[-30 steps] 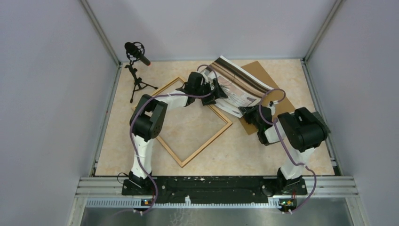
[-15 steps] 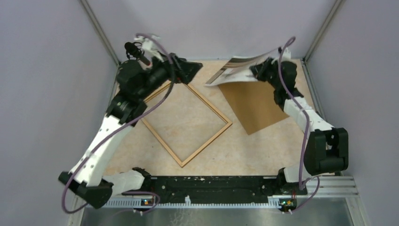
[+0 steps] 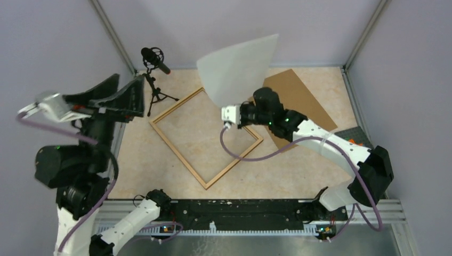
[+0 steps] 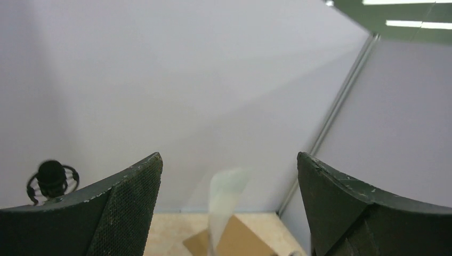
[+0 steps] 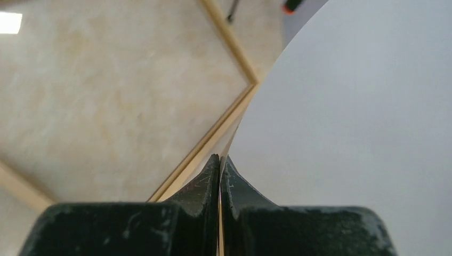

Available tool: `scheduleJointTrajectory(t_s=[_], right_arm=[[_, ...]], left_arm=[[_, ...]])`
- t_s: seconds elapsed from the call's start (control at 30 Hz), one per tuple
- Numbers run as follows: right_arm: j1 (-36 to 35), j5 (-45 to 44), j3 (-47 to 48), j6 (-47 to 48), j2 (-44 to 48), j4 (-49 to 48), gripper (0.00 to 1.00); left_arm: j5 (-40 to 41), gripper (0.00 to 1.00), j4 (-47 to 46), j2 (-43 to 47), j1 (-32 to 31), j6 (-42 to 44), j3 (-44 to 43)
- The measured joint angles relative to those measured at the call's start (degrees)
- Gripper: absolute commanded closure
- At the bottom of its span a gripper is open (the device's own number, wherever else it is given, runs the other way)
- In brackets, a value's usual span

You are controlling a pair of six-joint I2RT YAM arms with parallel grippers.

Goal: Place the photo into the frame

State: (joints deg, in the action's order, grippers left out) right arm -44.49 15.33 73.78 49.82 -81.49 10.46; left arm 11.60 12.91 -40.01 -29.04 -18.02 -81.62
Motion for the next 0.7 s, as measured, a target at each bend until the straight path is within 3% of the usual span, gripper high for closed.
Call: scheduleJointTrajectory(t_s=[0.1, 0.23, 0.47, 0.7], right_arm=[[-2.12, 1.16, -6.75, 10.25, -0.24, 4.0, 1.0], [-4.48, 1.05, -7.82, 20.15, -0.52, 7.41, 1.0], [-11.72, -2.99, -20.52, 30.51, 0.13, -2.21, 1.0], [-17.33, -6.19, -32.92, 34.23, 0.39, -8.61, 1.0]], left_arm=[[2.93, 0.01, -1.36, 2.91, 0.0, 1.2, -2.12], [5.03, 0.01, -3.15, 5.51, 0.0, 1.88, -2.14], [5.29, 0.01, -3.48, 3.41, 0.0, 1.92, 1.66], [3.41, 0.01, -3.85, -2.58, 0.0, 2.29, 4.68]])
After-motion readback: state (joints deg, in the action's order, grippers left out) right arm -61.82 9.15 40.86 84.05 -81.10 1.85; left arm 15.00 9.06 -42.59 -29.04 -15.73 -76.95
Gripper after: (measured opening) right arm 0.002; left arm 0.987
